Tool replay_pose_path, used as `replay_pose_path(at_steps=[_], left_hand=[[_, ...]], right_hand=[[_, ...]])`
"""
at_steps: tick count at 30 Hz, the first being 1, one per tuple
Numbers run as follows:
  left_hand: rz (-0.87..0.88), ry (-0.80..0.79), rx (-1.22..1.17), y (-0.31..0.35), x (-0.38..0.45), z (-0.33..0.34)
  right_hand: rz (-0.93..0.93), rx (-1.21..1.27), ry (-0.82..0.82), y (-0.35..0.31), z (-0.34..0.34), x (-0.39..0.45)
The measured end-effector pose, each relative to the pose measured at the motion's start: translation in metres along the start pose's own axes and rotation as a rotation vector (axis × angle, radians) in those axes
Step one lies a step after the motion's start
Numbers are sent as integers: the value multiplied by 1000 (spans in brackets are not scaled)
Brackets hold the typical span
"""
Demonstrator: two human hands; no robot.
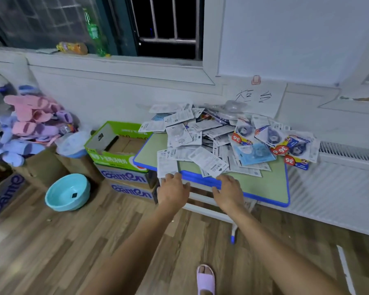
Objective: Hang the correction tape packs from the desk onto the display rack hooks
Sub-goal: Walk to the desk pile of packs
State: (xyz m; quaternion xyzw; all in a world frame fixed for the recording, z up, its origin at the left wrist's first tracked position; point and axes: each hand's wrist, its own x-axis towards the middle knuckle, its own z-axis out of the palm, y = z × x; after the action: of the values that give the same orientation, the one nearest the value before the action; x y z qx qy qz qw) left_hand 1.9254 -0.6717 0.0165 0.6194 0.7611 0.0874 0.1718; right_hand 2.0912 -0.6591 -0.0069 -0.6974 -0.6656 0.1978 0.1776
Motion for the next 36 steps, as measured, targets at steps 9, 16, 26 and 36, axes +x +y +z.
replay_pose_path(at_steps=[9,16,26,36], left_hand=[[-260,-67,12,-12,109,22],[-411,-90,12,-14,159,50],[-480,-7,83,-21,179,64],[-449,238,67,-39,188,31]], right_hand=[[-15,-140,-84,-7,44,113],[36,-230,-223,6,68,150],[13,-247,-151,7,67,162],[-17,95,232,-25,19,177]])
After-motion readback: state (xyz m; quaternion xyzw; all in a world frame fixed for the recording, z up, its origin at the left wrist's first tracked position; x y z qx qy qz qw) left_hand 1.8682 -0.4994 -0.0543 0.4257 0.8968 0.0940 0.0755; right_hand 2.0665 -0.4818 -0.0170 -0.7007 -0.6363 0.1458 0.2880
